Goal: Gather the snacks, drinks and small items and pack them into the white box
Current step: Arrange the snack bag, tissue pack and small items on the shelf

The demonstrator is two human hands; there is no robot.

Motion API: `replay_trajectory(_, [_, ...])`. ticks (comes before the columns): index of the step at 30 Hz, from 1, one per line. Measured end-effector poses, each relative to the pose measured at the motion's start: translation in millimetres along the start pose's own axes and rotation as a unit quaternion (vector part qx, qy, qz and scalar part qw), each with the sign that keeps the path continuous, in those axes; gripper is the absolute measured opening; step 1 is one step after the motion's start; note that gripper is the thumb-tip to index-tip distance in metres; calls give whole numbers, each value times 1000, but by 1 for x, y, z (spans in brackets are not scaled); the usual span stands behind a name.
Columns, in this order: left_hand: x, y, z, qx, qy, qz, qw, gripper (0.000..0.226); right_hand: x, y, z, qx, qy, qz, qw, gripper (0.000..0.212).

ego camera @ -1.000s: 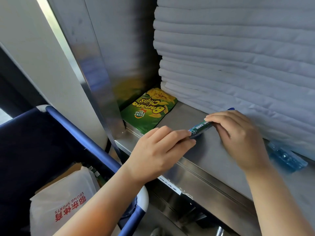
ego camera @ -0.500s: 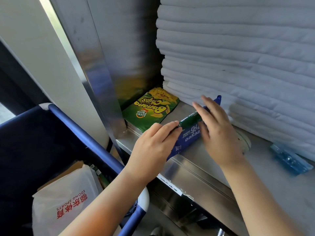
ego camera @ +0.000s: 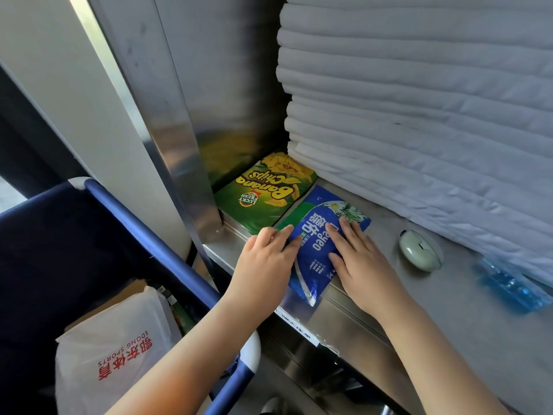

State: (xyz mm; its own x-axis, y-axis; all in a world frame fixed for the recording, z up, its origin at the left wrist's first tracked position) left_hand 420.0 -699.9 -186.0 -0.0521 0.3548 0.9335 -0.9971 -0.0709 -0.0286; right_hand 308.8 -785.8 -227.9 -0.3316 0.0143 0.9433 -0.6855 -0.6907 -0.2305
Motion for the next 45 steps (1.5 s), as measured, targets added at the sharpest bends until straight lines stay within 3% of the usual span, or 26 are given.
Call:
replay_trajectory(4, [7, 7, 3, -21, 23, 5, 1000, 48, 1, 4, -1, -12, -17, 7, 1000, 53])
replay_trajectory(9, [-23, 25, -5, -55, -63, -30, 996, 58, 21, 0, 10, -39, 27, 35, 998, 43])
replay_trajectory(15, [-11, 37, -9, -75, -20, -68, 995, 58, 18, -16, 9, -33, 34, -28, 998, 47])
replay_trajectory(22, [0, 49, -12, -117, -60, -242, 961, 55, 31, -8, 1, -30, 17, 22, 999, 39])
replay_trajectory(25, [2, 34, 4, -125, 6, -134, 983, 52, 46, -14, -12, -50, 63, -18, 997, 40])
replay_trajectory(28, [-10, 28, 18, -114, -6, -32, 993, 56, 52, -23, -24, -71, 94, -39, 992, 51])
replay_trajectory(33, [-40, 26, 22, -83, -64, -47, 993, 54, 34, -21, -25, -84, 24, -34, 996, 78])
replay_trajectory(39, [-31, 33, 6, -47, -73, -27, 996, 66, 29, -7, -26, -56, -45, 28, 997, 77])
replay_trajectory(45, [-20, 42, -7, -14, -58, 0, 998, 62, 37, -25, -42, -51, 0, -25, 998, 70])
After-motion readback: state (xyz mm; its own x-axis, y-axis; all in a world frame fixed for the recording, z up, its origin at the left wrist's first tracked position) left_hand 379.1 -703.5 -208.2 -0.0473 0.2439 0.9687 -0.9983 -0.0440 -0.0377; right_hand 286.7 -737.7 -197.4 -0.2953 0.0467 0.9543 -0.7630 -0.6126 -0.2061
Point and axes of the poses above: each hand's wrist, its own z-axis towards the middle knuckle, its own x-axis out of the back of the hand, y = z × x, the point moved 9 cm from there along z, towards the middle knuckle, and after that the axes turned 11 degrees about y, right-handed, at the moved point
